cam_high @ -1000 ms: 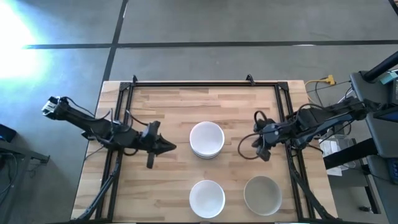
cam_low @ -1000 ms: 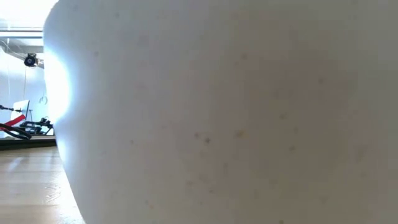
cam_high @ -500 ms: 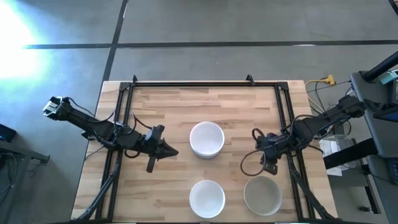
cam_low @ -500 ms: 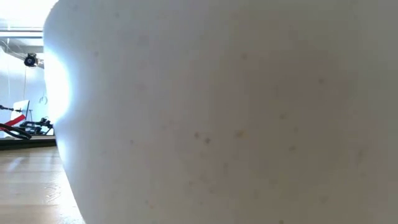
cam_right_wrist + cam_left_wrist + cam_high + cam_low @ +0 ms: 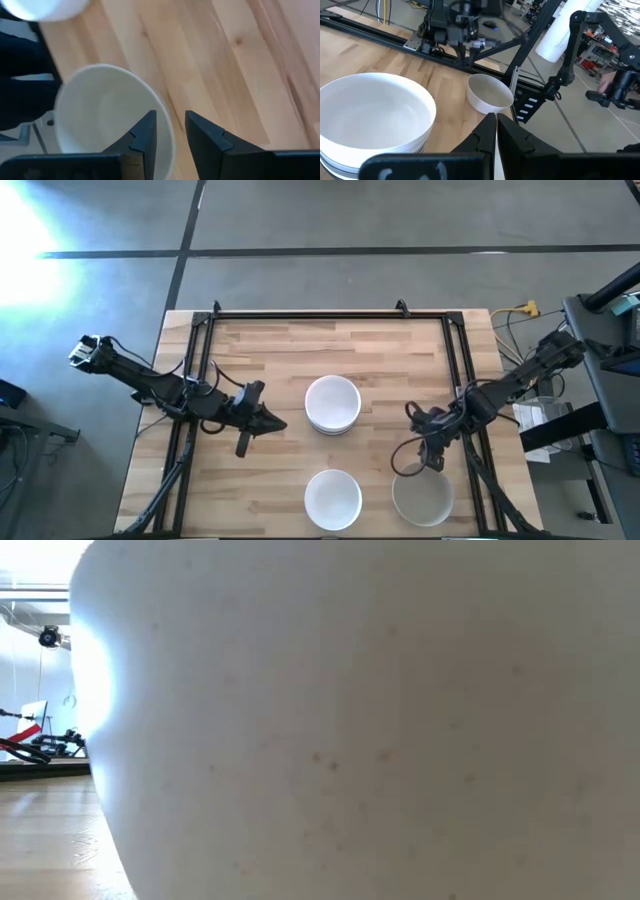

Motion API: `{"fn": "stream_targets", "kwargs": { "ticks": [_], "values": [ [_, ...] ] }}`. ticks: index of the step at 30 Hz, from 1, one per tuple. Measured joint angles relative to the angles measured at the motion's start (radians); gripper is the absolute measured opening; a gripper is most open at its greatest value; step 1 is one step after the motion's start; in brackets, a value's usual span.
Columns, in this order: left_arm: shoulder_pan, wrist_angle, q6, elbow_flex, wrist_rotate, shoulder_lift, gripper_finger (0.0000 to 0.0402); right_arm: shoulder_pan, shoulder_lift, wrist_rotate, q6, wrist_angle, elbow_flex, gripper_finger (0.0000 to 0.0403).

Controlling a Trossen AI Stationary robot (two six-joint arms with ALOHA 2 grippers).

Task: Nest bowls inside each other
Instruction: Stack the light brown bowl on top of the white bowl

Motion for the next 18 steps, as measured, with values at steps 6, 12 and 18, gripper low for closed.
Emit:
{"fn": "stream_targets", "kwargs": {
  "ticks": [6,12,18],
  "values": [
    [0.000,0.001,-0.001,0.000,0.000,0.000,0.0000,0.020,0.000,0.001,0.064,0.004,-0.044,0.0098],
    [0.000,0.035,0.000,0.000,0.001,0.000,0.0000,0.063,0.003,0.001,0.072,0.067,-0.077,0.0098],
    [0.000,0.053,0.000,0.000,0.002,0.000,0.0000,0.129,0.083,0.008,0.064,0.075,-0.081,0.0098]
  ]
}}
